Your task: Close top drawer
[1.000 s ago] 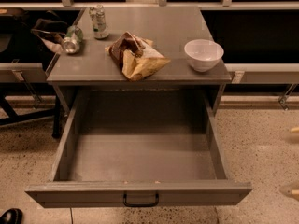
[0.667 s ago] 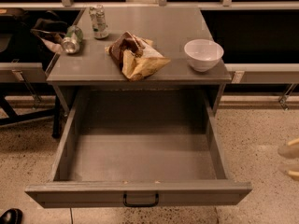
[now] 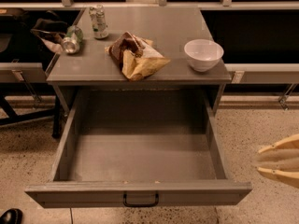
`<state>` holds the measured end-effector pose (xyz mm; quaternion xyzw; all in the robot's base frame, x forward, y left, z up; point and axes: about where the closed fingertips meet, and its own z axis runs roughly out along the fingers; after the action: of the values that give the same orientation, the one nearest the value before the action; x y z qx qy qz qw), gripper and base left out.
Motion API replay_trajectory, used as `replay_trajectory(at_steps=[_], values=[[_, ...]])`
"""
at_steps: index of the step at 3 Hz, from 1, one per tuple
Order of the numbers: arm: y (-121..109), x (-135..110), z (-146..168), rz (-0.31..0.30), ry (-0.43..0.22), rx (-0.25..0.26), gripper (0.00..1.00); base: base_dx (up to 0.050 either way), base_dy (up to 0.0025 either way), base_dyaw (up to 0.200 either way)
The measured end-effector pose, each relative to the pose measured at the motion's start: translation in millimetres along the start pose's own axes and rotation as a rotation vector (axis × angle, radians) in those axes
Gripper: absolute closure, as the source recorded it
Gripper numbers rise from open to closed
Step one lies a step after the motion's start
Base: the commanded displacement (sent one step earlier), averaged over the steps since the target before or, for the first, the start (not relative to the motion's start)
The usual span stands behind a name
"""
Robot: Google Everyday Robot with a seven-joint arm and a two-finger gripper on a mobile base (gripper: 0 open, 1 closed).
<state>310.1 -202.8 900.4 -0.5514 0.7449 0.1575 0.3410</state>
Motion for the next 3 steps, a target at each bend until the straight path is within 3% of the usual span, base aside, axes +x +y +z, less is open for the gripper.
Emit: replay_trajectory(at_steps=[1,2,3], values=[[0,0,0,0.0,0.0,0.0,1.0,0.0,0.0,0.0],[11,5,14,-0.02,-0.024,-0.035,1.0,0.0,0.0,0.0],[24,22,37,0.031,-0.076,-0.037,1.0,0.0,0.0,0.0]])
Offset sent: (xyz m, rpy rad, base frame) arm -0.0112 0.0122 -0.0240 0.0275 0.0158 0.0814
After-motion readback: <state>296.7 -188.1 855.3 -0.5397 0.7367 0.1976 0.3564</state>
